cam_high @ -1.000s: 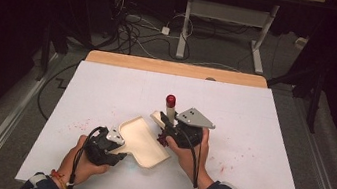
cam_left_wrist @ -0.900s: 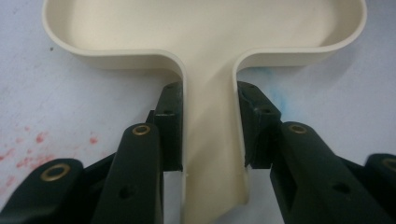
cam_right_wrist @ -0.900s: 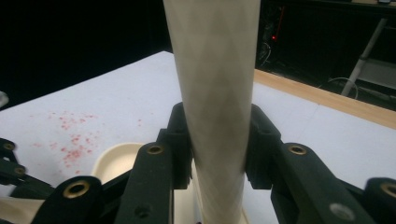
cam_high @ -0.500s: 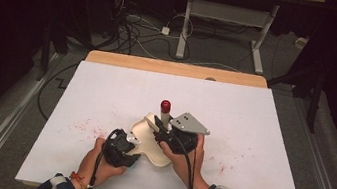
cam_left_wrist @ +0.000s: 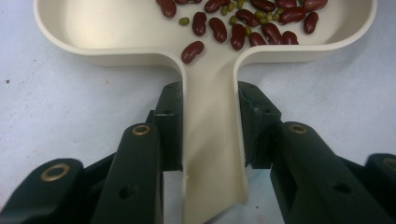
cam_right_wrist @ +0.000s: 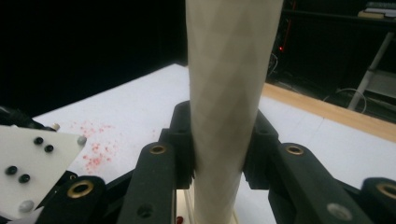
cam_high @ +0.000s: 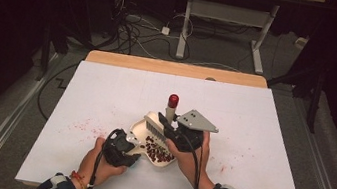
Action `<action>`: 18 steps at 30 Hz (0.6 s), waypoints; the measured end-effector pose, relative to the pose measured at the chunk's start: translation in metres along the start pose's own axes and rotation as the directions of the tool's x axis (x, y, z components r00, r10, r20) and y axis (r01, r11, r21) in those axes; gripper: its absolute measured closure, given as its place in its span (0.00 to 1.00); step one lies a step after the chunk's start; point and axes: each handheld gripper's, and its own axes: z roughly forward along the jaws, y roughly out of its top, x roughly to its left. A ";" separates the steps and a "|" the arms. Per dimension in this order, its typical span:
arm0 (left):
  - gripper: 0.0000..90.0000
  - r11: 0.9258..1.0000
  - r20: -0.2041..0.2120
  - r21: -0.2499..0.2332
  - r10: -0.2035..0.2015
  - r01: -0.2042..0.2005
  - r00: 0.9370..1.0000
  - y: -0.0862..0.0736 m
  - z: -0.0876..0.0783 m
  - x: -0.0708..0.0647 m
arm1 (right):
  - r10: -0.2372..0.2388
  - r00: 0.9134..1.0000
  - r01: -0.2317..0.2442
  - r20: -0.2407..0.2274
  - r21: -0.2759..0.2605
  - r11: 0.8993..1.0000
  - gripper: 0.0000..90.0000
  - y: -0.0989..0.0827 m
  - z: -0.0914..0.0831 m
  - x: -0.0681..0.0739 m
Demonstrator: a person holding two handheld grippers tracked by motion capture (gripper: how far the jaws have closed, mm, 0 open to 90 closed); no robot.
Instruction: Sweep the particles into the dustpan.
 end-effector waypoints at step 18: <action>0.71 1.000 0.002 0.012 0.015 -0.015 1.000 -0.014 -0.007 0.010 | 0.000 0.999 0.000 0.041 -0.014 1.000 0.78 0.009 -0.041 -0.055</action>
